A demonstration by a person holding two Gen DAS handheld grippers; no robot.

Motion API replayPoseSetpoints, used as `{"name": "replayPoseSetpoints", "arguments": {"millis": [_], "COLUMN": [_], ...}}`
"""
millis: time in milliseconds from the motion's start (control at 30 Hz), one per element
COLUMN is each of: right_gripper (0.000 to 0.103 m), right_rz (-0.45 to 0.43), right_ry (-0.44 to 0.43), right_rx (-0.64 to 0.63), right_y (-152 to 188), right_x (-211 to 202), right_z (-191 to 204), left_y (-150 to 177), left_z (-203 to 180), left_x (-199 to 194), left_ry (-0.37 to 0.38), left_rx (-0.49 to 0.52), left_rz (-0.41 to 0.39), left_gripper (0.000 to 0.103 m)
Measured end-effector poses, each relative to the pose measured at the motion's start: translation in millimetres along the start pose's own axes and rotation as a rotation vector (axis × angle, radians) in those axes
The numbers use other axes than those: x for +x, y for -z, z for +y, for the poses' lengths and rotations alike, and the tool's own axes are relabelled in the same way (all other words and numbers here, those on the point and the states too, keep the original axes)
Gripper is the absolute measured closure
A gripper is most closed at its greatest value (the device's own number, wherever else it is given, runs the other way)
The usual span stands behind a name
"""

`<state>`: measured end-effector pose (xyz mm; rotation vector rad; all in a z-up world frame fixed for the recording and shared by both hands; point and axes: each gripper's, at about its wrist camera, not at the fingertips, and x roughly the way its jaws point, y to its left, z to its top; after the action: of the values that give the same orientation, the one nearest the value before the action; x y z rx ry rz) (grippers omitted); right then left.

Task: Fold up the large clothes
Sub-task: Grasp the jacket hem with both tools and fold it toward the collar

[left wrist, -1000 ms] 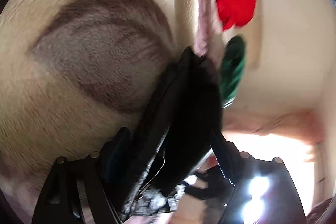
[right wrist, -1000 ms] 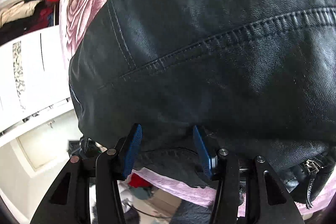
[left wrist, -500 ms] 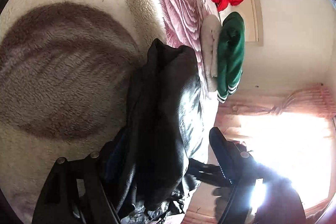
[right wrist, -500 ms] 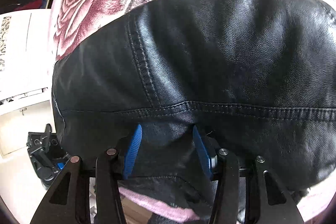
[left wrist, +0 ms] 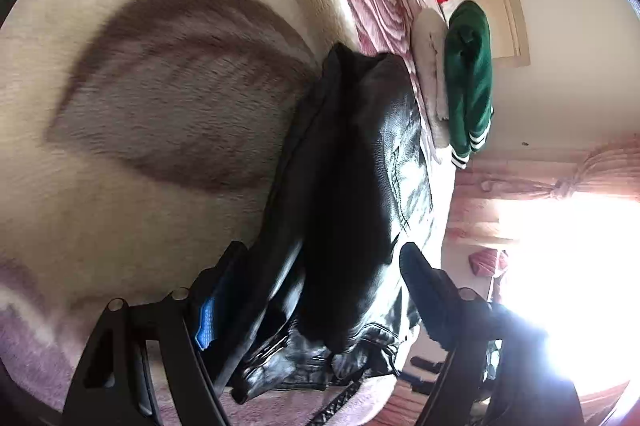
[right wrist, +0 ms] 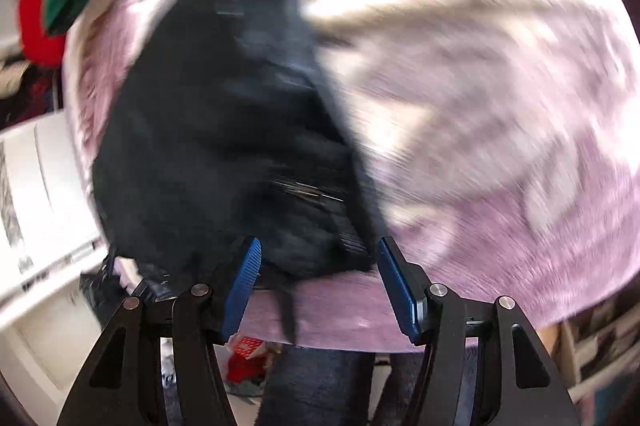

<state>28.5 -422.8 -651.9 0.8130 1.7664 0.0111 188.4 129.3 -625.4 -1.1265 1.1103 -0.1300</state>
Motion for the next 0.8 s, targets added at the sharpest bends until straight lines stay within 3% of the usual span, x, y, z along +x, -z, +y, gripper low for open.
{"name": "replayPoseSetpoints", "arguments": {"millis": [33, 67, 100, 167, 233, 267, 367, 433, 533, 600, 667, 733, 767, 800], "right_gripper": [0.040, 0.040, 0.040, 0.039, 0.012, 0.008, 0.007, 0.007, 0.005, 0.005, 0.006, 0.006, 0.007, 0.007], "right_rz": [0.006, 0.007, 0.002, -0.058, -0.118, -0.152, -0.177, -0.171, -0.170, -0.179, -0.164, -0.144, -0.132, -0.127], "right_ry": [-0.011, -0.030, -0.065, -0.184, -0.284, -0.301, -0.364, -0.396, -0.450, -0.553, -0.707, -0.728, -0.733, -0.734], "right_rx": [0.024, 0.058, 0.087, 0.135, 0.132, 0.117, 0.084, 0.071, 0.059, 0.053, 0.059, 0.056, 0.056, 0.060], "right_y": [0.0, -0.5, -2.2, -7.3, -17.3, -26.0, -42.6, -57.1, -71.1, -67.0, -71.4, -78.1, -83.0, -84.7], "right_x": [3.4, 9.5, 14.7, 9.8, 4.3, 1.6, 6.9, 19.0, 38.4, 61.5, 67.5, 74.2, 80.9, 83.6], "right_z": [-10.9, -21.1, -23.7, -36.9, -43.1, -44.8, -43.0, -40.7, -28.5, 1.2, 9.4, 18.8, 21.0, 21.2], "left_y": [0.7, 0.2, 0.1, 0.7, 4.0, 6.9, 19.1, 27.1, 39.6, 44.4, 47.4, 44.4, 40.6, 36.6], "left_z": [2.8, 5.0, 8.2, 8.3, 3.8, 1.7, -25.7, -54.5, -110.9, -144.2, -160.4, -173.5, -175.6, -172.3], "left_x": [-3.4, -5.6, -8.1, -13.3, -25.5, -34.7, -58.8, -55.8, -10.9, 41.6, 81.7, 133.5, 155.1, 180.9], "left_ry": [-0.019, -0.038, -0.067, -0.080, -0.161, -0.203, -0.315, -0.352, -0.293, -0.227, -0.225, -0.276, -0.300, -0.373], "left_rx": [-0.005, -0.017, -0.030, -0.045, -0.038, -0.043, 0.024, 0.104, 0.266, 0.344, 0.405, 0.470, 0.495, 0.515], "left_rz": [-0.011, -0.019, -0.020, -0.019, -0.025, -0.022, -0.056, -0.053, 0.040, 0.108, 0.140, 0.185, 0.203, 0.229], "left_gripper": [0.035, 0.058, 0.068, 0.069, 0.070, 0.067, 0.065, 0.054, 0.048, 0.048, 0.050, 0.071, 0.076, 0.079]}}
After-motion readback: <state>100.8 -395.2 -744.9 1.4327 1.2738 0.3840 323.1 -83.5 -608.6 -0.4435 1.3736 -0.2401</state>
